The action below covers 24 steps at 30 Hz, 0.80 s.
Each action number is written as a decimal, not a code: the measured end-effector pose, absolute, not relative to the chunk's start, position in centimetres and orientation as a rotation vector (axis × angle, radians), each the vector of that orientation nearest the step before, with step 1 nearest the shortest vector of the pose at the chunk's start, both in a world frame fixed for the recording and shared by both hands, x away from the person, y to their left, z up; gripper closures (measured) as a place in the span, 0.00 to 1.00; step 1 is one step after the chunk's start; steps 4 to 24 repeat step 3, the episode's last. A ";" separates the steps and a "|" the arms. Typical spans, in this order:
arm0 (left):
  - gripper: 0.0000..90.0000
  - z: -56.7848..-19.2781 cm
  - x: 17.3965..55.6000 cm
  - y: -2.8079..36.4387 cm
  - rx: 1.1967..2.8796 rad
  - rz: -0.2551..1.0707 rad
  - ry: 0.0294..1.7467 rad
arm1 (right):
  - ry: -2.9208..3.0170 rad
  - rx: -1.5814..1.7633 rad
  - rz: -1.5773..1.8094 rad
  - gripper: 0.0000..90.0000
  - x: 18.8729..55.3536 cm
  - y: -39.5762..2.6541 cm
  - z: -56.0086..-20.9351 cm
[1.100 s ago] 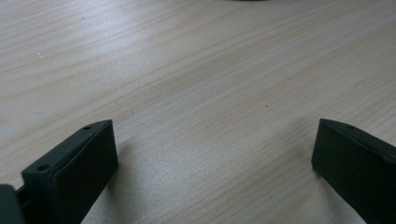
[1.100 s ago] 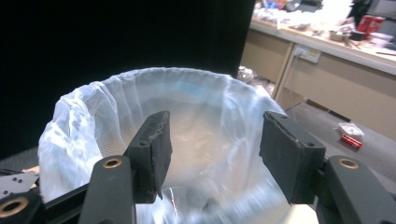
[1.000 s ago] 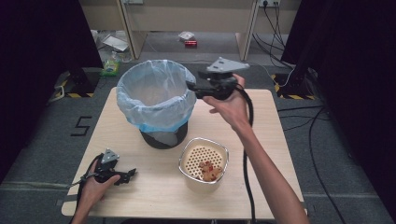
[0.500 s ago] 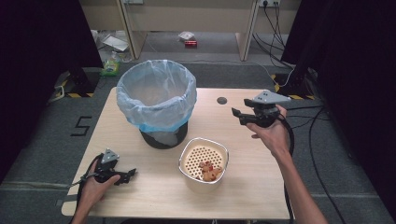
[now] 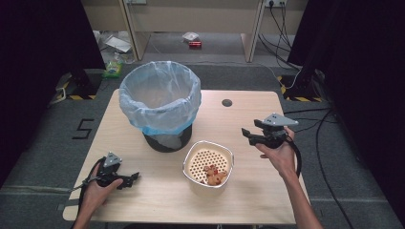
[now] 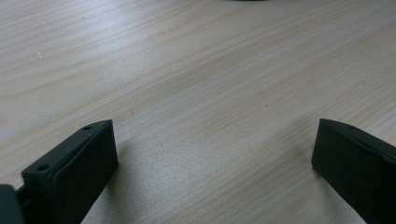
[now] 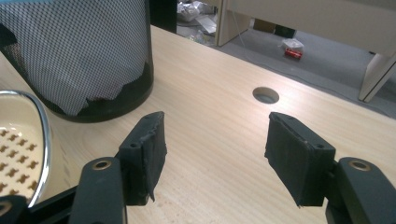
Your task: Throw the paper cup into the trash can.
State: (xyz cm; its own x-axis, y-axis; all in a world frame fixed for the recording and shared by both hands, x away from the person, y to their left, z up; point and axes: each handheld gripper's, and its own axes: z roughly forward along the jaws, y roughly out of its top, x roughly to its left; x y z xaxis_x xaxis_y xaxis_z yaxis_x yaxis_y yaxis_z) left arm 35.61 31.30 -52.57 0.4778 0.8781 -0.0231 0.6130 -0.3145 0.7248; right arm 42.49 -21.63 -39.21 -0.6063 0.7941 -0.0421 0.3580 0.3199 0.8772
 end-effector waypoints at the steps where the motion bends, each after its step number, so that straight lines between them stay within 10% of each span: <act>1: 0.00 -52.6 35.6 31.3 2.045 0.500 1.229 | 2.118 1.019 1.224 0.42 42.4 -21.7 -39.4; 24: 0.00 -52.6 35.6 31.3 2.045 0.500 1.229 | 2.109 1.030 1.230 0.42 42.3 -21.9 -39.8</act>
